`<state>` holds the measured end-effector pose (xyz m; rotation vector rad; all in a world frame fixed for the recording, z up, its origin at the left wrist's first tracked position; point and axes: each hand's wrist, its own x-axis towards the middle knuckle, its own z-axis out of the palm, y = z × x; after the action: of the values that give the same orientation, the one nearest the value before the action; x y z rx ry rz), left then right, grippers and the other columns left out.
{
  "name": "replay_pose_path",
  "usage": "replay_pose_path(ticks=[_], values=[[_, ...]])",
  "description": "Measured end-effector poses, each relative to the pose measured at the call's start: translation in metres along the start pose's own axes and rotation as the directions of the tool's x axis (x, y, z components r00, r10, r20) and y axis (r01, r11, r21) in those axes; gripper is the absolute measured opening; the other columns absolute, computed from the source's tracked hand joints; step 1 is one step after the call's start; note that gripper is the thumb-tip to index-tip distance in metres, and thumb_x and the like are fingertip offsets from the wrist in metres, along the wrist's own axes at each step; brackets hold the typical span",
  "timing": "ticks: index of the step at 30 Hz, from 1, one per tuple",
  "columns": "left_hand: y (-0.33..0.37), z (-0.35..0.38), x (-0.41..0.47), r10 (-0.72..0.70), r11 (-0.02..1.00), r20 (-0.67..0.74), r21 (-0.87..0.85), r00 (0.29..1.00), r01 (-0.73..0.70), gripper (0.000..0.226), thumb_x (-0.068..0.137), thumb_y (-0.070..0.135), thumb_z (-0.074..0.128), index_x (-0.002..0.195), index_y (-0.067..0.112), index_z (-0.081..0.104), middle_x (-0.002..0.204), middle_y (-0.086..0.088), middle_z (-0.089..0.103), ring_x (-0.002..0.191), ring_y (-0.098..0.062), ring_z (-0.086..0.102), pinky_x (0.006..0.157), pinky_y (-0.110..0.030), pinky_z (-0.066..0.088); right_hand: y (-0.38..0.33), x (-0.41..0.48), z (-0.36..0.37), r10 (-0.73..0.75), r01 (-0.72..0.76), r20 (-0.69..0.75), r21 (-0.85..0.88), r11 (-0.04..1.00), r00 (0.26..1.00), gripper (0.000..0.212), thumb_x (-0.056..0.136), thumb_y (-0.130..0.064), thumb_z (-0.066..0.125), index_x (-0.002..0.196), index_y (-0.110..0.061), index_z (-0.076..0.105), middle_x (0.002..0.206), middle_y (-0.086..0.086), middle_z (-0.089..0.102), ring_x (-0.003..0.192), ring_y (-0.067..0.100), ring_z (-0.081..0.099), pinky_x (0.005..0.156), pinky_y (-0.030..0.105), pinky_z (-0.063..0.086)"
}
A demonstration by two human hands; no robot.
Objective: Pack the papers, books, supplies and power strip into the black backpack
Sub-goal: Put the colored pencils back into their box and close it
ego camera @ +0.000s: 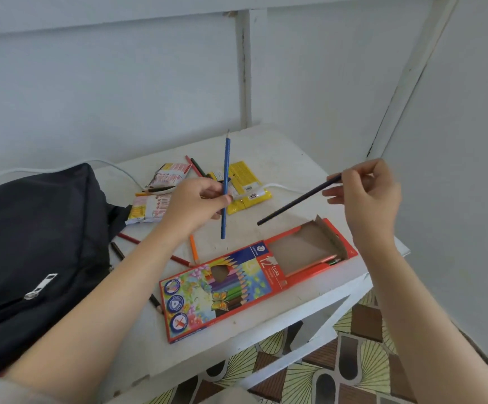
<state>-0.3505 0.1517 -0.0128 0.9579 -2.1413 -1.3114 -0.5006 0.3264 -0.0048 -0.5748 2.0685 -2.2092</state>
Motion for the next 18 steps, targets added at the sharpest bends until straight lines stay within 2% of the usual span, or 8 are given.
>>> replay_pose_path(ticks=[3, 6, 8, 11, 15, 18], values=[[0.013, 0.024, -0.002, -0.002, 0.988, 0.114, -0.153, 0.993, 0.019, 0.011, 0.084, 0.003, 0.065, 0.091, 0.011, 0.064, 0.082, -0.007, 0.065, 0.067, -0.011, 0.064, 0.062, -0.021, 0.057, -0.002, 0.002, -0.015, -0.005, 0.002, -0.034, -0.082, 0.997, 0.999, 0.016, 0.086, -0.002, 0.046, 0.077, -0.015, 0.047, 0.072, 0.009, 0.068, 0.052, 0.021, 0.064, 0.051, 0.028, 0.053], [0.019, 0.050, -0.005, 0.068, 0.978, 0.216, -0.208, 0.974, -0.022, 0.016, 0.084, 0.000, 0.064, 0.083, 0.016, 0.066, 0.078, -0.004, 0.064, 0.067, -0.008, 0.064, 0.063, -0.024, 0.057, 0.002, 0.003, -0.026, -0.028, 0.022, -0.023, -0.228, 0.973, 0.999, 0.018, 0.089, -0.006, 0.049, 0.078, -0.020, 0.047, 0.074, 0.007, 0.068, 0.051, 0.017, 0.064, 0.052, 0.029, 0.055], [0.020, 0.065, -0.009, 0.114, 0.981, 0.251, -0.182, 0.961, -0.069, 0.018, 0.083, 0.002, 0.066, 0.082, 0.019, 0.066, 0.078, -0.003, 0.064, 0.069, -0.011, 0.065, 0.063, -0.025, 0.057, 0.007, 0.002, -0.031, -0.018, 0.014, -0.011, -0.294, 0.956, 1.000, 0.013, 0.089, -0.007, 0.051, 0.080, -0.017, 0.048, 0.072, 0.006, 0.067, 0.049, 0.014, 0.064, 0.052, 0.028, 0.056], [0.018, 0.084, -0.011, 0.167, 0.986, 0.265, -0.054, 0.950, -0.158, 0.016, 0.080, 0.010, 0.071, 0.082, 0.025, 0.066, 0.081, 0.002, 0.067, 0.076, -0.015, 0.066, 0.068, -0.026, 0.057, 0.016, 0.002, -0.034, 0.026, -0.027, -0.009, -0.350, 0.936, 1.000, 0.004, 0.089, -0.009, 0.053, 0.086, -0.011, 0.051, 0.072, 0.005, 0.068, 0.048, 0.011, 0.064, 0.054, 0.027, 0.056], [0.015, 0.096, -0.011, 0.208, 0.971, 0.269, 0.056, 0.940, -0.231, 0.012, 0.080, 0.014, 0.072, 0.089, 0.021, 0.066, 0.079, 0.010, 0.063, 0.073, -0.008, 0.062, 0.062, -0.009, 0.048, 0.027, 0.001, -0.037, 0.074, -0.061, 0.015, -0.418, 0.906, 0.997, 0.002, 0.088, -0.011, 0.056, 0.089, -0.012, 0.054, 0.073, 0.006, 0.068, 0.052, 0.009, 0.066, 0.061, 0.033, 0.057], [0.010, 0.101, -0.010, 0.206, 0.972, 0.269, 0.053, 0.941, -0.228, 0.011, 0.081, 0.013, 0.071, 0.089, 0.018, 0.065, 0.076, 0.012, 0.060, 0.067, -0.002, 0.057, 0.058, -0.004, 0.043, 0.037, -0.001, -0.039, 0.080, -0.049, 0.045, -0.482, 0.875, 0.996, 0.004, 0.088, -0.016, 0.057, 0.091, -0.013, 0.056, 0.080, 0.005, 0.068, 0.065, 0.017, 0.067, 0.065, 0.036, 0.057]])
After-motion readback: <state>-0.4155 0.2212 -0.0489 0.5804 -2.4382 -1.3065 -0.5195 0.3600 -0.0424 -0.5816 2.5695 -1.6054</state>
